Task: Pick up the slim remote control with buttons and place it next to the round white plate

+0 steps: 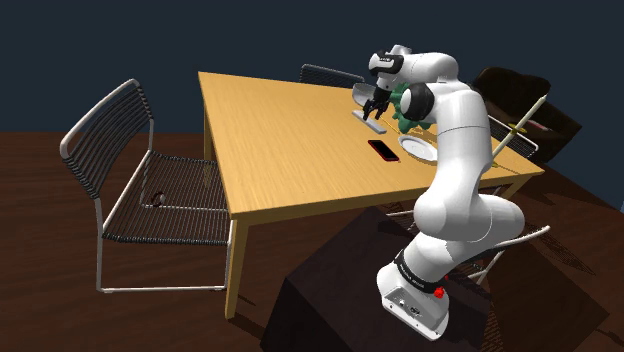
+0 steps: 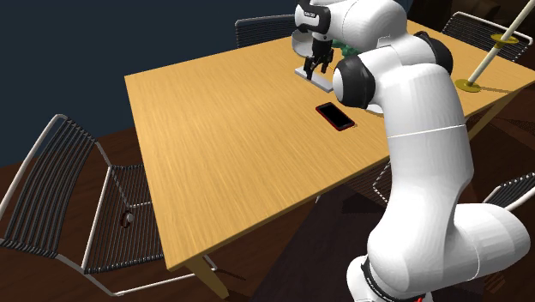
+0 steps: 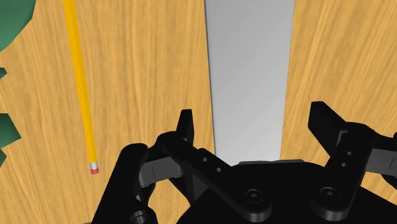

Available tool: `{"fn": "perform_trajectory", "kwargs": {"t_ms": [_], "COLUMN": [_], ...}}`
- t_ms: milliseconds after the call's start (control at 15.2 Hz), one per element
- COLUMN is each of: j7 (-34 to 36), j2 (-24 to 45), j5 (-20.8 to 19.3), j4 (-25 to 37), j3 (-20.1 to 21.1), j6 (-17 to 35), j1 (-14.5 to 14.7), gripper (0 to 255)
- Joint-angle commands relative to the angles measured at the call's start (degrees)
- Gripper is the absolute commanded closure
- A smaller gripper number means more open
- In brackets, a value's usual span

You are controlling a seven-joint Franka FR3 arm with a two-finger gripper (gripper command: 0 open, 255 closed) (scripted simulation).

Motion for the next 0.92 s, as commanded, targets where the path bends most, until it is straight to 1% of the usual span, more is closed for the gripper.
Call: {"fn": "perform_trajectory", "kwargs": {"t_ms": [0, 66, 330, 858], "j7": [0.0, 0.0, 0.6, 0.6], "j2": [0.0, 0.0, 0.6, 0.7], "j5": [0.0, 0.0, -0.2, -0.2], "j4": [0.0, 0.0, 8.6, 8.6], "j3": [0.0, 0.0, 0.0, 0.0], "j6": [0.0, 0.0, -7.8, -7.8], "j1": [0.0, 0.0, -1.0, -1.0], "gripper": [0, 0, 0, 0]}}
